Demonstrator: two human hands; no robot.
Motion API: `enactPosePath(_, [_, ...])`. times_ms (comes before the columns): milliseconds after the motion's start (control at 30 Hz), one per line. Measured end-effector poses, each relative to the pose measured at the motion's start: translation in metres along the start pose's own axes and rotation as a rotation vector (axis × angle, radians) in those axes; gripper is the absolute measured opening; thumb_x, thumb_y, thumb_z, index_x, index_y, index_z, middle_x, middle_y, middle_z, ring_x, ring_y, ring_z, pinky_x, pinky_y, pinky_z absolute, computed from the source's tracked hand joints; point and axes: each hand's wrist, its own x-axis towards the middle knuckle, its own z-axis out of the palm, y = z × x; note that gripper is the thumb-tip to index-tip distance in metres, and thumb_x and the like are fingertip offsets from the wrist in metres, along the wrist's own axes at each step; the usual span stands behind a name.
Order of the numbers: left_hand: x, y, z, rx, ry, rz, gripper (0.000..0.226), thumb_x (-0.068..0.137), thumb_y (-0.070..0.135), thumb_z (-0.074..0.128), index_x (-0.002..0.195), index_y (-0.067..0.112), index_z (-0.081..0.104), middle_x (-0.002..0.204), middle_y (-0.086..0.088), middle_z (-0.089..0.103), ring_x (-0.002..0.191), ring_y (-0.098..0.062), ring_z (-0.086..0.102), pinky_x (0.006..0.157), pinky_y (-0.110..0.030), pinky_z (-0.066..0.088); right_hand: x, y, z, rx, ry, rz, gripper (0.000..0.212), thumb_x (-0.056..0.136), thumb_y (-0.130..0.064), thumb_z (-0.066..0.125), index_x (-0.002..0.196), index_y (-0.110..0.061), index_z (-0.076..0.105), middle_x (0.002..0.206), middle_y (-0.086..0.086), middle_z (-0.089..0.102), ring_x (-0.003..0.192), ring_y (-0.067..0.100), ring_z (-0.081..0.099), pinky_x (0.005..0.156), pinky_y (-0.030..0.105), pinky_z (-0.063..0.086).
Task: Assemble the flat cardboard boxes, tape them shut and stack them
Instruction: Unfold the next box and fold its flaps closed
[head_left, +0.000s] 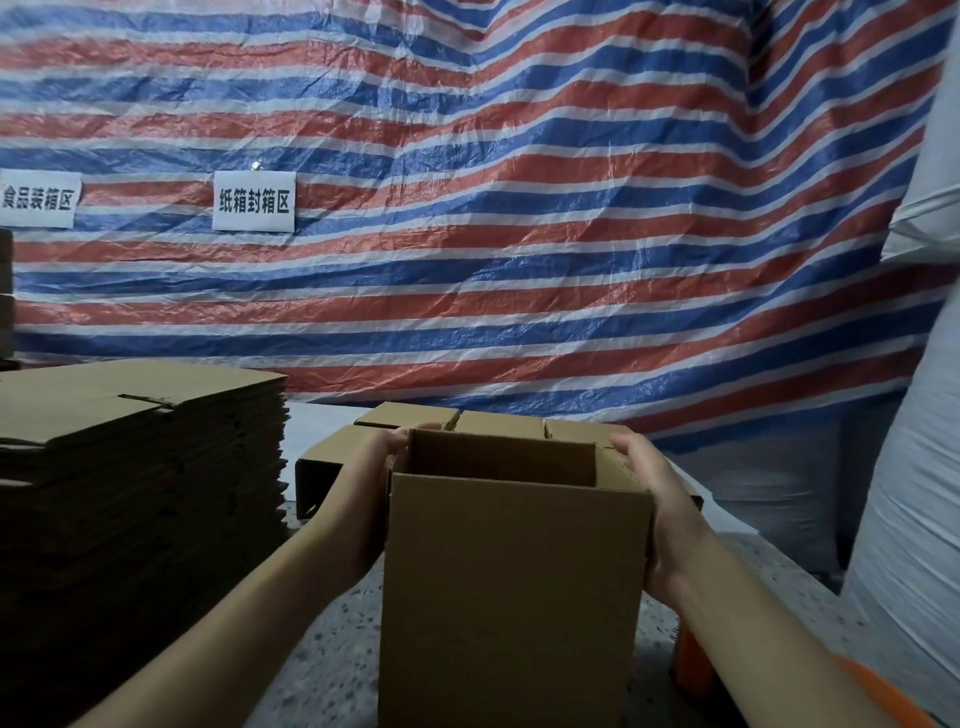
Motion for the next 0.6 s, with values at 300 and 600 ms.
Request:
enactPosePath(300, [0.0046, -0.0024, -0.0071, -0.031, -0.063, 0.038, 0.038, 0.091, 0.034, 0.043, 0.093, 0.028, 0.08, 0.077, -0.01, 0.073, 0.061, -0.018, 0.068, 0.054, -0.028, 0.054, -0.002, 0.0041, 0.0032, -0.014, 0.066, 0.072, 0.053, 0.101, -0.04, 0.035, 0.065, -0.013, 0.063, 0.055, 0.007, 0.06, 0.047, 0.019, 0.062, 0.045, 0.026, 0.052])
enactPosePath(600, [0.0105, -0.0049, -0.0024, -0.046, -0.046, 0.036, 0.027, 0.095, 0.027, 0.048, 0.106, 0.022, 0.073, 0.065, -0.011, 0.069, 0.053, -0.02, 0.067, 0.041, -0.024, 0.048, -0.003, 0.0058, -0.0013, 0.036, 0.074, 0.059, 0.066, 0.102, -0.042, 0.035, 0.055, -0.019, 0.075, 0.062, 0.01, 0.066, 0.052, 0.02, 0.067, 0.051, 0.03, 0.056])
